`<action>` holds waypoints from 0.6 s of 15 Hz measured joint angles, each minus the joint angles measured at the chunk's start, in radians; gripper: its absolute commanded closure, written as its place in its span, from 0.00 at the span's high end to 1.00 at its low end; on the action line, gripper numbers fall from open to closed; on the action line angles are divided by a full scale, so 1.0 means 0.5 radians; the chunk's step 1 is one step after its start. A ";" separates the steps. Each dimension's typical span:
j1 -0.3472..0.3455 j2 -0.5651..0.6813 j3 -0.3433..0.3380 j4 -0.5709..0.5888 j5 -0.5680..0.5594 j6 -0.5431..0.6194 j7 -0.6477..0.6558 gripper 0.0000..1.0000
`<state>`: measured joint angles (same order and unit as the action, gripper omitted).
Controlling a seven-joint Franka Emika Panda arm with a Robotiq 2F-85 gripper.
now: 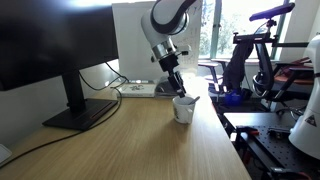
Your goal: Remove the pen from the white mug
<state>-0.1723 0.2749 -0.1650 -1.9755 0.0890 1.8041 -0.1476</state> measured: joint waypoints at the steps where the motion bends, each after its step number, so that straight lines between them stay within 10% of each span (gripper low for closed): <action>1: 0.005 -0.017 0.003 0.000 -0.011 -0.018 0.002 0.52; 9: 0.034 -0.011 0.044 -0.056 -0.023 -0.049 0.020 0.53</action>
<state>-0.1554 0.2696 -0.1428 -2.0034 0.0776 1.7795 -0.1378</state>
